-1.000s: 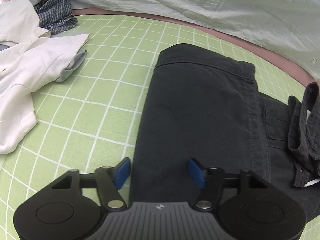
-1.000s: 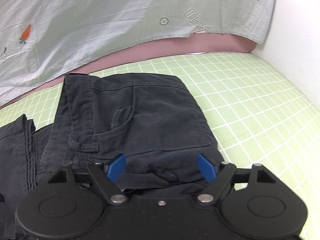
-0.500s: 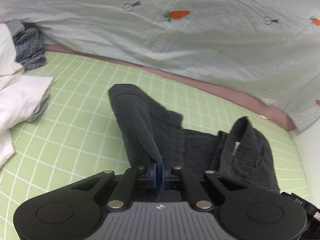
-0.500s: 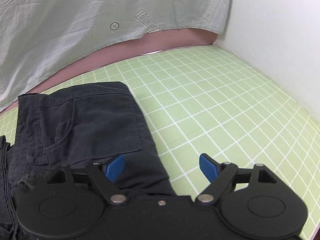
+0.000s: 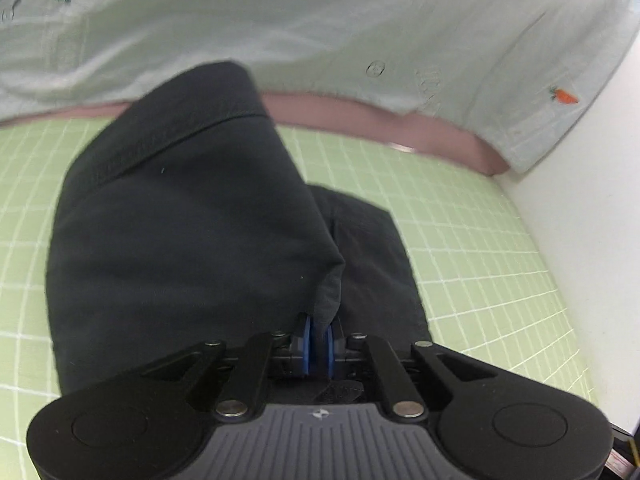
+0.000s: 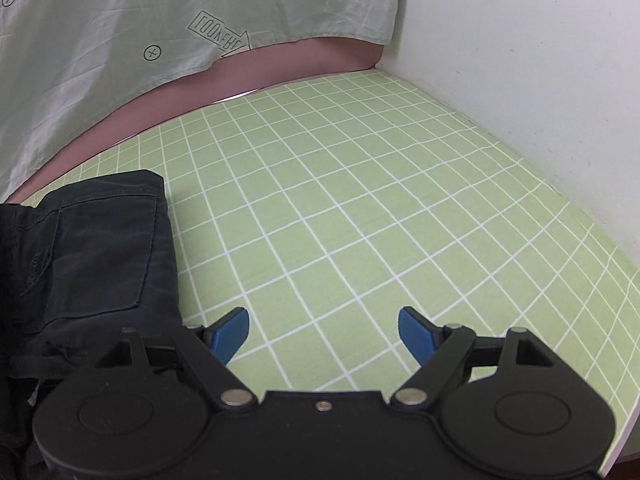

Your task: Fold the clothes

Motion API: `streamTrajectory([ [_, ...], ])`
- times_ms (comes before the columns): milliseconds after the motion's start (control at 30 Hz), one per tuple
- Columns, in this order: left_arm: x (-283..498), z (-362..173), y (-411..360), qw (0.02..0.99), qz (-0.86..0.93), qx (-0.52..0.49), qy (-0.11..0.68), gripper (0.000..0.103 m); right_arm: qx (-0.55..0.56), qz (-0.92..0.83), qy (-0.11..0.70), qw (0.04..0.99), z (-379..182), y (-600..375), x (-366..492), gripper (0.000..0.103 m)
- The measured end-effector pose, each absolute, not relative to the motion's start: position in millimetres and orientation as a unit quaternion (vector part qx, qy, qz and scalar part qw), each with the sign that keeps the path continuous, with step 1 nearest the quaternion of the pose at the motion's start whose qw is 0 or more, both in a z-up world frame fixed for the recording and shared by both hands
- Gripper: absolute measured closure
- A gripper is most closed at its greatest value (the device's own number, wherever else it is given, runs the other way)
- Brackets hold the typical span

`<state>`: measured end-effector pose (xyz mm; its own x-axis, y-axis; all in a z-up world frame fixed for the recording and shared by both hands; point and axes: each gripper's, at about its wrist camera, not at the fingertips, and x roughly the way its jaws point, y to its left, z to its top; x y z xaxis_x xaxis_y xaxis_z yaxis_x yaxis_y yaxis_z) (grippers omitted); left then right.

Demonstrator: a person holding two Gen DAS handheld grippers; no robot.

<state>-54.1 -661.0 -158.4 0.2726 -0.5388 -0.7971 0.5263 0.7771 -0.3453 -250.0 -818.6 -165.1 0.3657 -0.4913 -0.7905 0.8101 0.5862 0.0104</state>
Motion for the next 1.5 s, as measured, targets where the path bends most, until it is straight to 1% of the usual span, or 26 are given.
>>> streamTrajectory([
  [67,-44.3,-174.8,-658.4,0.790,-0.316,-0.046,0.523,0.090,0.210,-0.402,0.390,0.801,-167.2,-825.2,-251.8,0.021],
  [267,-33.2,-171.4,-629.4,0.761,-0.315,-0.140,0.549,0.086,0.227,-0.383,0.390,0.806,-172.4,-828.2,-249.6,0.020],
  [333,-33.6,-160.9,-615.9,0.756,-0.321,-0.167,0.546,0.077,0.236,-0.374,0.390,0.808,-173.7,-825.1,-246.5,0.020],
  [400,-35.5,-149.1,-602.6,0.747,-0.335,-0.197,0.539,0.044,0.242,-0.363,0.388,0.812,-173.1,-820.1,-241.5,0.020],
  [433,-36.9,-142.3,-595.6,0.744,-0.343,-0.210,0.533,0.041,0.243,-0.356,0.386,0.816,-171.7,-816.4,-237.9,0.020],
  [533,-39.3,-126.8,-575.3,0.748,-0.349,-0.229,0.516,0.041,0.249,-0.332,0.378,0.827,-165.3,-807.6,-224.0,0.020],
  [633,-35.1,-124.9,-552.8,0.771,-0.305,-0.223,0.513,0.041,0.254,-0.305,0.367,0.841,-157.2,-797.8,-206.8,0.020],
  [733,-25.5,-137.7,-526.8,0.790,-0.242,-0.210,0.524,0.041,0.248,-0.272,0.358,0.858,-148.7,-785.7,-184.7,0.020],
  [867,-5.6,-157.8,-491.6,0.788,-0.178,-0.204,0.552,0.041,0.240,-0.223,0.350,0.878,-141.1,-772.5,-152.7,0.020],
  [933,-1.4,-167.8,-482.3,0.783,-0.164,-0.206,0.564,0.041,0.257,-0.188,0.345,0.883,-141.1,-770.0,-138.7,0.021],
  [1067,1.6,-186.0,-480.5,0.774,-0.151,-0.201,0.581,0.041,0.323,-0.099,0.343,0.877,-152.6,-766.8,-109.5,0.029],
  [1133,2.9,-191.6,-480.0,0.771,-0.152,-0.204,0.584,0.041,0.342,-0.073,0.368,0.862,-168.4,-760.6,-92.8,0.046],
  [1167,3.8,-192.7,-480.4,0.771,-0.153,-0.204,0.584,0.041,0.351,-0.061,0.380,0.853,-176.5,-757.5,-84.4,0.059],
  [1200,4.2,-192.5,-480.8,0.772,-0.153,-0.202,0.583,0.041,0.362,-0.050,0.380,0.850,-181.8,-755.4,-81.7,0.066],
  [1233,3.6,-191.4,-481.1,0.773,-0.154,-0.200,0.582,0.041,0.382,-0.040,0.374,0.844,-185.0,-757.4,-82.9,0.070],
  [1267,2.0,-189.4,-481.3,0.775,-0.156,-0.199,0.580,0.041,0.403,-0.030,0.367,0.838,-188.0,-759.6,-84.4,0.084],
  [1300,1.3,-187.3,-481.4,0.776,-0.158,-0.199,0.577,0.041,0.423,-0.020,0.359,0.832,-191.0,-761.9,-85.8,0.093],
  [1367,2.4,-181.7,-481.6,0.780,-0.165,-0.203,0.569,0.041,0.497,0.009,0.325,0.805,-190.4,-773.4,-96.5,0.095],
  [1400,3.5,-177.6,-481.5,0.781,-0.171,-0.210,0.563,0.041,0.516,0.024,0.307,0.799,-185.0,-776.3,-101.3,0.097],
  [1500,6.5,-162.0,-482.1,0.789,-0.189,-0.231,0.537,0.041,0.526,0.076,0.241,0.812,-142.6,-781.2,-121.5,0.097],
])
